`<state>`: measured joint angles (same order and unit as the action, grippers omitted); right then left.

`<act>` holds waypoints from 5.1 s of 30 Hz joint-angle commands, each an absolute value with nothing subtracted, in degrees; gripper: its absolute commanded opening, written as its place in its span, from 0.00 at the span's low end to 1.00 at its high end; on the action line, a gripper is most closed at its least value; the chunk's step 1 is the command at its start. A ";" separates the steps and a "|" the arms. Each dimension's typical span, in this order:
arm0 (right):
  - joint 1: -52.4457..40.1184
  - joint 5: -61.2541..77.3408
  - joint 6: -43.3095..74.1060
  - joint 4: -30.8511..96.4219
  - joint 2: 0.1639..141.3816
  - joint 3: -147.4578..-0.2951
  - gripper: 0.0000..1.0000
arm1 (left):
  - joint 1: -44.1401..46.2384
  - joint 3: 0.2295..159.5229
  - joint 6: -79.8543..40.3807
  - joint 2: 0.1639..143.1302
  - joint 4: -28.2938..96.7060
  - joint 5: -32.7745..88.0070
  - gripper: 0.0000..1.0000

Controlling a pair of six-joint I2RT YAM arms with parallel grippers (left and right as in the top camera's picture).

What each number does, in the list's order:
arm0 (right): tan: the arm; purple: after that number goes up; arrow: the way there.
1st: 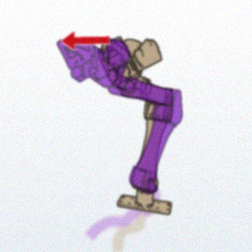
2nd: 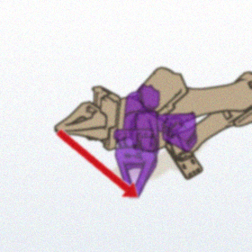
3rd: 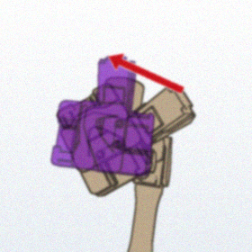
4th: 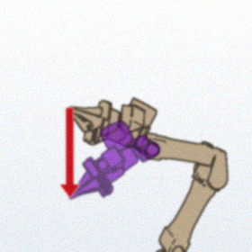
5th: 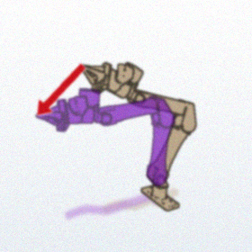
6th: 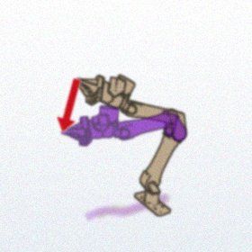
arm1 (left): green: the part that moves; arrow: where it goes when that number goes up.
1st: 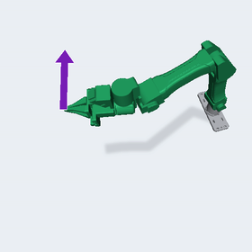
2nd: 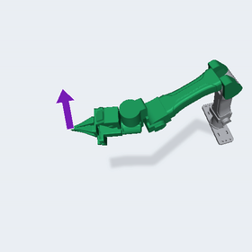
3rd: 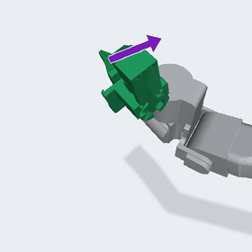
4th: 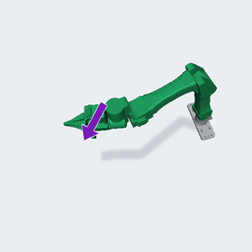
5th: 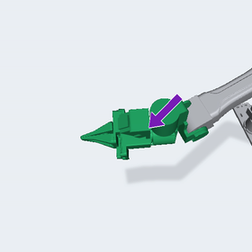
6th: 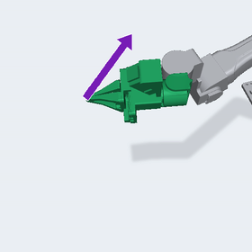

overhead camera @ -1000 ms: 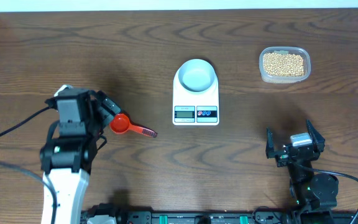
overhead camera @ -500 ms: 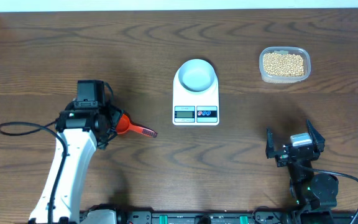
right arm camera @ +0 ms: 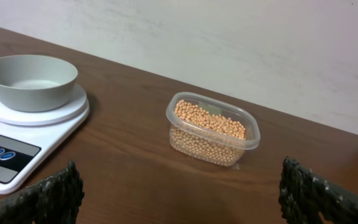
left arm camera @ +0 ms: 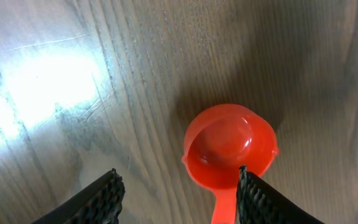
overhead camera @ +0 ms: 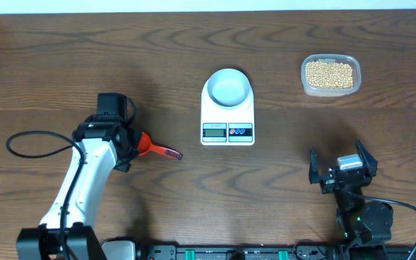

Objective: Scoop item into bowl and weigh 50g on scale
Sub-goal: 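Close the left gripper on the red scoop rim and lift it, then carry the scoop over the scale and reach the right gripper toward it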

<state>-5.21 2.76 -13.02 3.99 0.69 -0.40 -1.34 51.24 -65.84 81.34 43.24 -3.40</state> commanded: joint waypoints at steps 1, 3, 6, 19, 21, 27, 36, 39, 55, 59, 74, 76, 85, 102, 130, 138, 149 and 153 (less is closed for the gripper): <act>-5.67 2.50 -12.47 4.23 0.34 -0.32 0.99 | -1.52 50.54 -63.70 84.33 42.52 -5.17 0.58; -5.67 2.50 -12.47 4.23 0.34 -0.32 0.99 | -1.52 50.57 -63.70 85.49 42.28 -5.13 0.56; -5.67 2.50 -12.47 4.23 0.34 -0.32 0.99 | -1.52 50.57 -63.68 87.46 41.69 -4.99 0.53; -5.67 2.50 -12.47 4.23 0.34 -0.32 0.99 | -1.52 50.43 -63.70 91.48 38.02 -4.97 0.44; -5.67 2.50 -12.47 4.23 0.34 -0.32 0.99 | -1.52 50.43 -63.70 91.53 37.41 -4.97 0.43; -5.67 2.50 -12.47 4.23 0.34 -0.32 0.99 | -0.40 48.69 -63.72 91.55 35.05 -4.99 0.42; -5.67 2.50 -12.47 4.23 0.34 -0.32 0.99 | 0.36 44.84 -64.40 91.59 31.40 -5.06 0.34; -5.67 2.50 -12.47 4.23 0.34 -0.32 0.99 | 0.36 44.16 -64.42 91.64 29.39 -4.97 0.29; -5.67 2.50 -12.47 4.23 0.34 -0.32 0.99 | 0.40 44.03 -62.81 92.05 28.14 -4.93 0.07; -5.67 2.50 -12.47 4.23 0.34 -0.32 0.99 | 0.40 44.03 -57.49 92.05 27.94 -4.93 0.07; -5.67 2.50 -12.47 4.23 0.34 -0.32 0.99 | 0.40 46.44 -59.22 78.32 23.40 -5.89 0.07; -5.67 2.50 -12.47 4.23 0.34 -0.32 0.99 | 0.40 46.44 -59.22 76.27 22.37 -6.96 0.07; -5.67 2.50 -12.47 4.23 0.34 -0.32 0.99 | 0.40 46.44 -59.27 74.11 16.03 -10.22 0.07; -5.67 2.50 -12.47 4.23 0.34 -0.32 0.99 | -2.72 46.44 -62.61 74.11 14.02 -14.15 0.07; -5.67 5.82 -12.45 -9.41 8.27 -0.32 0.99 | 3.09 46.41 -68.07 74.02 13.82 1.17 0.07; -5.67 11.99 -6.55 -27.81 23.42 -0.32 0.99 | 7.14 46.41 -69.30 73.08 13.80 3.51 0.07; -5.67 22.68 11.94 -42.70 35.88 -0.32 0.99 | 11.99 46.41 -68.73 70.57 13.87 3.46 0.07; -5.67 30.22 13.69 -39.35 35.94 -0.32 0.99 | 12.36 46.41 -67.31 70.57 14.33 3.49 0.07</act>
